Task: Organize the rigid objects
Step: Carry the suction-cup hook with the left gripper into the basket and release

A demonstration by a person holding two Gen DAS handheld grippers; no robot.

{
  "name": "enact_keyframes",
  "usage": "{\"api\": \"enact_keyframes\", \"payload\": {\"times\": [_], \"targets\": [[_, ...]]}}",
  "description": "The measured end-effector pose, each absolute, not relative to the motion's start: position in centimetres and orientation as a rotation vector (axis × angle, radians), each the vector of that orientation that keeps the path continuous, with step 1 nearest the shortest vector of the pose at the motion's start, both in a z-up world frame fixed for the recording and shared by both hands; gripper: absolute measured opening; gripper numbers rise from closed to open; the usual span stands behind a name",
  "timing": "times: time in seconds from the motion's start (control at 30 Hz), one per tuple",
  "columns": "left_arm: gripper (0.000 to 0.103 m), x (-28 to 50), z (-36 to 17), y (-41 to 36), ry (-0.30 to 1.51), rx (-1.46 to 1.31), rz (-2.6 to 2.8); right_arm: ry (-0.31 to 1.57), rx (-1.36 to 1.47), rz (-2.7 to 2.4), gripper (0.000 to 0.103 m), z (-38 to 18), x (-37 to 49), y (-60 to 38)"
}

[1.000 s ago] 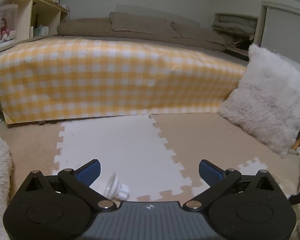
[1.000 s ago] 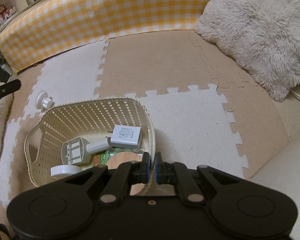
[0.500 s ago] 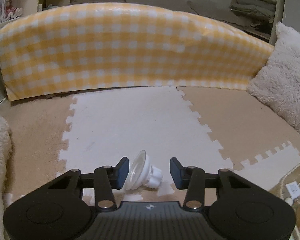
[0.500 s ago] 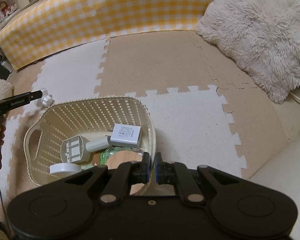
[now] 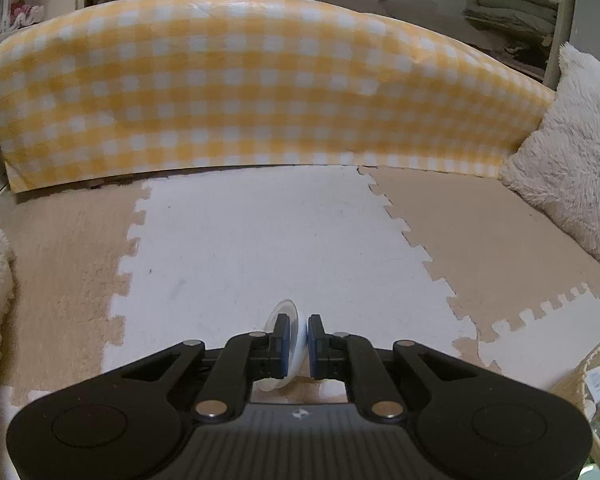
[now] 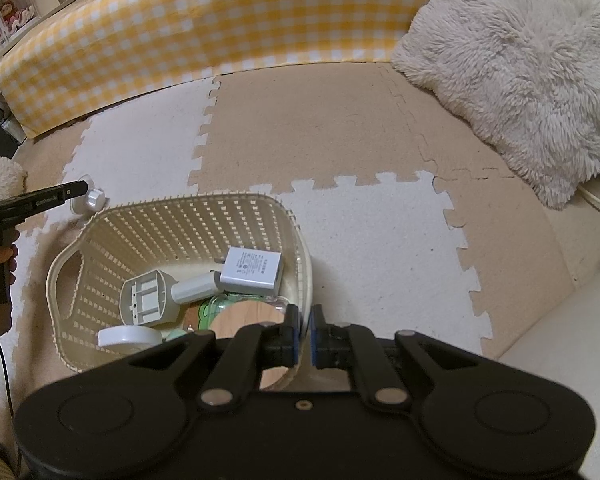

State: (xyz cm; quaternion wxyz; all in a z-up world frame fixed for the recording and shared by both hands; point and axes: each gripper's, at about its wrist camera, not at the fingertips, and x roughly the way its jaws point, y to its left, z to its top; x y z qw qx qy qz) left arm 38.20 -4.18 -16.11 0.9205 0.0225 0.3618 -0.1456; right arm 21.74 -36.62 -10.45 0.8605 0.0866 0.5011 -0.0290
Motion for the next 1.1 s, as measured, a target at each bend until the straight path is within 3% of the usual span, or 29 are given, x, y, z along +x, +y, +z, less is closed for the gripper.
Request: {"api": "enact_keyframes", "payload": {"times": [0.53,0.83,1.1], "targets": [[0.01,31.4,-5.3,-8.9,0.579,-0.104,-0.52,1.047,0.197,-0.058,0.006,-10.5,21.7,-36.8],[0.009,27.4,-5.4,-11.6,0.724,-0.388,-0.581,1.048,0.2,-0.057,0.006,-10.5,21.7,-36.9],[0.009,25.1,-8.9,-12.3,0.839,-0.716,-0.454,1.049,0.2,-0.057,0.006,-10.5,21.7,-36.8]]}}
